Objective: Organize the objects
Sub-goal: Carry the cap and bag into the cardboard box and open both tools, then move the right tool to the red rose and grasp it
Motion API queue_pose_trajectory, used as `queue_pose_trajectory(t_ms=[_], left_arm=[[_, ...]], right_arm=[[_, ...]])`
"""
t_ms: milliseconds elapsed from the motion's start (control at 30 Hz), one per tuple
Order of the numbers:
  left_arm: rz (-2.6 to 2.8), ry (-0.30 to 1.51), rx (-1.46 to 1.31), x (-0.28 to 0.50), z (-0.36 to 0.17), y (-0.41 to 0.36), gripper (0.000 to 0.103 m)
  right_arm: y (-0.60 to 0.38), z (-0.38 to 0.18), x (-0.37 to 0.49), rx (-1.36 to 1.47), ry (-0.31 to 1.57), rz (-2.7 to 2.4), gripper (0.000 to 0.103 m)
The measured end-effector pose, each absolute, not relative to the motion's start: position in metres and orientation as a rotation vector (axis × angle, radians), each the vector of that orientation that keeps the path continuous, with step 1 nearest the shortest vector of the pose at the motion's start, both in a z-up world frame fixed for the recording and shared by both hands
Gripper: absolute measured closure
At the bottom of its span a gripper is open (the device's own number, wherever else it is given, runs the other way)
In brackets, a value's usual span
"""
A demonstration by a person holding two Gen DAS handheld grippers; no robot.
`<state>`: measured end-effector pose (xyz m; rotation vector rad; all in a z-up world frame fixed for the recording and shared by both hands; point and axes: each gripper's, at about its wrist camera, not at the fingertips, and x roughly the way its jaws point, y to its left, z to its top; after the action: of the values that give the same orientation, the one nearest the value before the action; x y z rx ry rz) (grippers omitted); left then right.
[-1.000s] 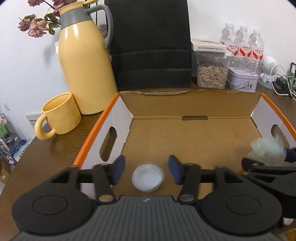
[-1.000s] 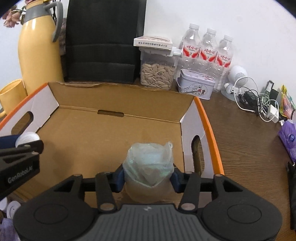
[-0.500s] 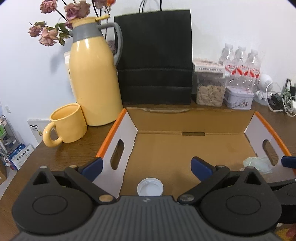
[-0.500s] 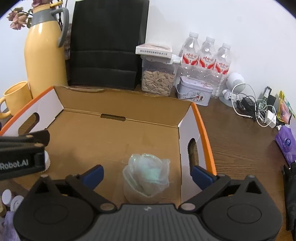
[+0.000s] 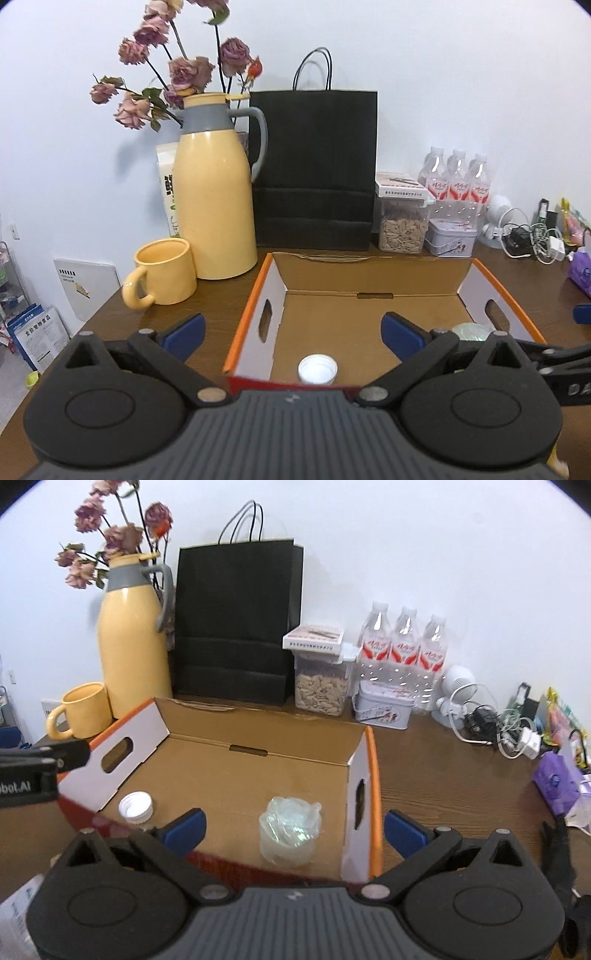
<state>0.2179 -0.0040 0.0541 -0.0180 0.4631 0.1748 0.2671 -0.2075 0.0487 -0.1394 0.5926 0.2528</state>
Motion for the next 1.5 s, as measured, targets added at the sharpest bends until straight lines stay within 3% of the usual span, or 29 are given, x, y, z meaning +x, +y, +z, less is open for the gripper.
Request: queue_pose_trajectory(t_ms=[333, 900, 1233, 1500], left_arm=[[0.132, 0.394, -0.002, 0.148, 0.057, 0.015, 0.0], [0.107, 0.477, -0.007, 0.06, 0.0, 0.044, 0.0], [0.104, 0.531, -0.039, 0.049, -0.023, 0.045, 0.0], [0.104, 0.536, -0.054, 0.05, -0.025, 0.044, 0.0]], right_arm=[[-0.245, 0.06, 0.19, -0.126, 0.519, 0.265, 0.0], [-0.292, -0.001, 0.087, -0.113, 0.573, 0.283, 0.0], [-0.295, -0.037, 0.078, -0.097, 0.62, 0.279, 0.0], [-0.288, -0.041, 0.098, -0.102, 0.604, 0.295, 0.008]])
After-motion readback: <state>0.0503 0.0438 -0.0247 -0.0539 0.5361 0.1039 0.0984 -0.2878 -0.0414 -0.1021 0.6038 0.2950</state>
